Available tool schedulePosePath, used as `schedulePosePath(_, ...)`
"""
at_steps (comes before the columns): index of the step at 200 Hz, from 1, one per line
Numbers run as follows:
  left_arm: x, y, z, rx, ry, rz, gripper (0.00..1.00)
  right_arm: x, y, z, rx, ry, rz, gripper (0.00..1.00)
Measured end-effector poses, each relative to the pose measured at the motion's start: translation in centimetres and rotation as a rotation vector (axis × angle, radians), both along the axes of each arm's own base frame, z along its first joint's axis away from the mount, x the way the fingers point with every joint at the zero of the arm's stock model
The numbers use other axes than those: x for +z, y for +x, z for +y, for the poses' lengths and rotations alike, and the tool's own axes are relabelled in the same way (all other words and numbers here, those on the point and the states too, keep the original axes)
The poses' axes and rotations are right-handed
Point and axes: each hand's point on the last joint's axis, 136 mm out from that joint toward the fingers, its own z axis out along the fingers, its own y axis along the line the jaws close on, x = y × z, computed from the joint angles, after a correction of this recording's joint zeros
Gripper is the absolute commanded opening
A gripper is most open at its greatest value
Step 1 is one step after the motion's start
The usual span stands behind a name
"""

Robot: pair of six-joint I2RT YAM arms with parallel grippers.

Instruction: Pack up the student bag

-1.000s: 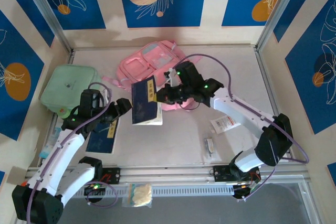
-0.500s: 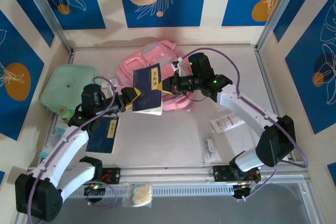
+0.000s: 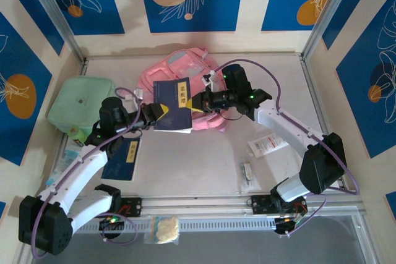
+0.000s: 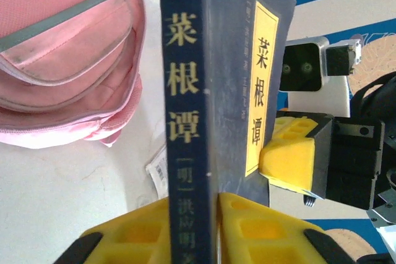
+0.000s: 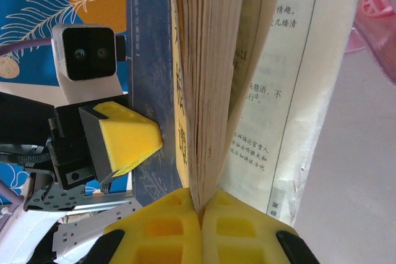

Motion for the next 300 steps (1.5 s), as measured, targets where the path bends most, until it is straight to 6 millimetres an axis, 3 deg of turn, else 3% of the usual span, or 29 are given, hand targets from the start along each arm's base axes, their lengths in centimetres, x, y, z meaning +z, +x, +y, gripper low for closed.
schedulePosePath(43,0.3,0.2,-0.3,-0.007,-0.012,-0.009,0.0,-0.6,0.2,-0.5,-0.01,-0.024,0.007,0.42)
schedulePosePath(84,1.5,1.0,-1.0,-0.014,-0.026,-0.033,0.0,-1.4,0.5,-2.2,-0.04,-0.039,0.029,0.75)
schedulePosePath(120,2.8,1.4,-2.4,-0.044,-0.051,-0.075,0.0,-2.2,0.8,-3.7,-0.075,-0.024,0.086,0.91)
schedulePosePath(158,3.4,1.8,-3.8,-0.066,-0.078,-0.097,0.0,-2.3,0.4,-3.0,-0.068,0.043,0.149,0.96)
schedulePosePath(194,4.1,2.0,-4.2,-0.068,-0.081,-0.117,0.0,-0.4,0.1,-1.6,-0.034,0.13,0.148,0.95)
schedulePosePath(215,4.0,2.4,-4.2,-0.058,-0.068,-0.12,0.0,0.7,0.0,-1.1,-0.016,0.168,0.135,0.87)
schedulePosePath(252,2.8,2.7,-3.9,-0.037,-0.007,-0.103,0.0,1.5,-0.4,-1.2,-0.002,0.181,0.111,0.58)
schedulePosePath(300,2.0,2.6,-3.7,-0.038,0.05,-0.106,0.0,0.7,-0.6,-1.4,-0.003,0.155,0.12,0.13)
